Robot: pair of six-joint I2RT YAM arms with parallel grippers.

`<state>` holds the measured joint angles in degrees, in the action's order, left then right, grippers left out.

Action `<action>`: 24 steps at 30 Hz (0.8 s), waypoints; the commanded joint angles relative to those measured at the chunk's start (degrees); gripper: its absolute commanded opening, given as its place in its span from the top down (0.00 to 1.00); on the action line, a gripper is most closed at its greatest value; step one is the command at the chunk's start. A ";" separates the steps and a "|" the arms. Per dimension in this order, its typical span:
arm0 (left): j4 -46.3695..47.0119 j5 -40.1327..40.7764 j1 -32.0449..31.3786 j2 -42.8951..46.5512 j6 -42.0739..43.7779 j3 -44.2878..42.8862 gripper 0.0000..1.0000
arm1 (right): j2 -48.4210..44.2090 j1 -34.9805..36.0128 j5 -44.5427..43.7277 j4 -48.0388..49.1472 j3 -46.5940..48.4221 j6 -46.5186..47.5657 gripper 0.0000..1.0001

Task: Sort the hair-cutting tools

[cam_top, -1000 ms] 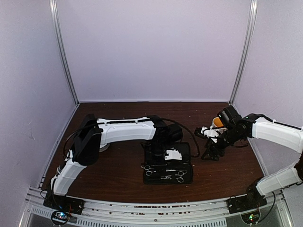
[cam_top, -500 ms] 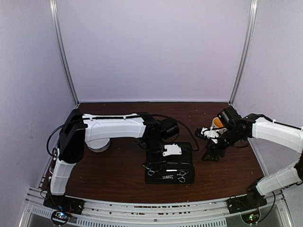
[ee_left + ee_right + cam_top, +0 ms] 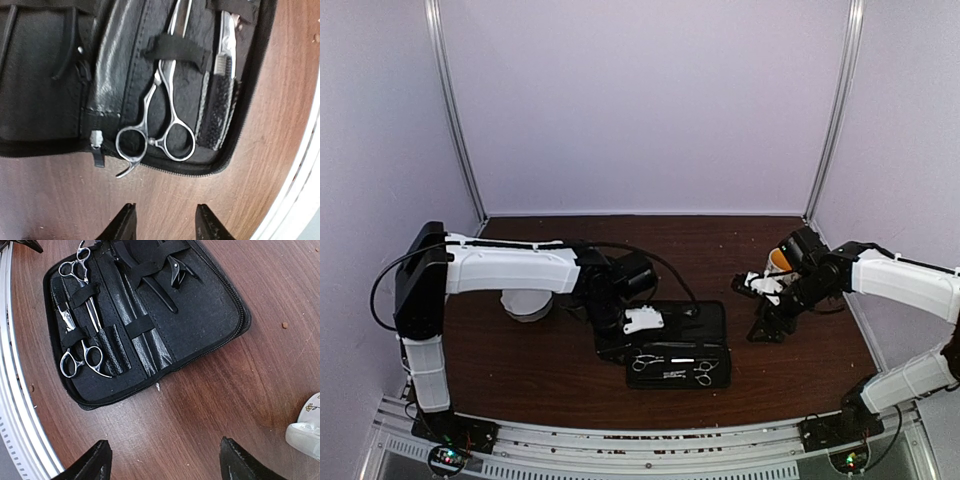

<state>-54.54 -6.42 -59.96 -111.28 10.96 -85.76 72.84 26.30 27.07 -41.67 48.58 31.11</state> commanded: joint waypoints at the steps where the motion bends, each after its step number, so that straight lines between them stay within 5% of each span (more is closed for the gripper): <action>1: 4.37 -1.07 0.01 -0.57 0.01 -0.57 0.58 | 1.39 -0.32 -0.09 0.85 -0.31 -0.44 0.25; 12: 2.46 -0.89 0.02 -9.25 3.79 -9.42 0.62 | 0.83 -0.37 -0.79 1.08 -1.00 -0.31 0.25; 24: 1.02 -1.35 0.02 -10.39 5.54 -8.55 0.60 | 1.07 -0.34 -0.70 1.16 -0.81 -0.19 0.25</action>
<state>-52.69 -6.83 -59.88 -121.03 15.03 -93.89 74.30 26.30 26.96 -41.28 48.05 31.11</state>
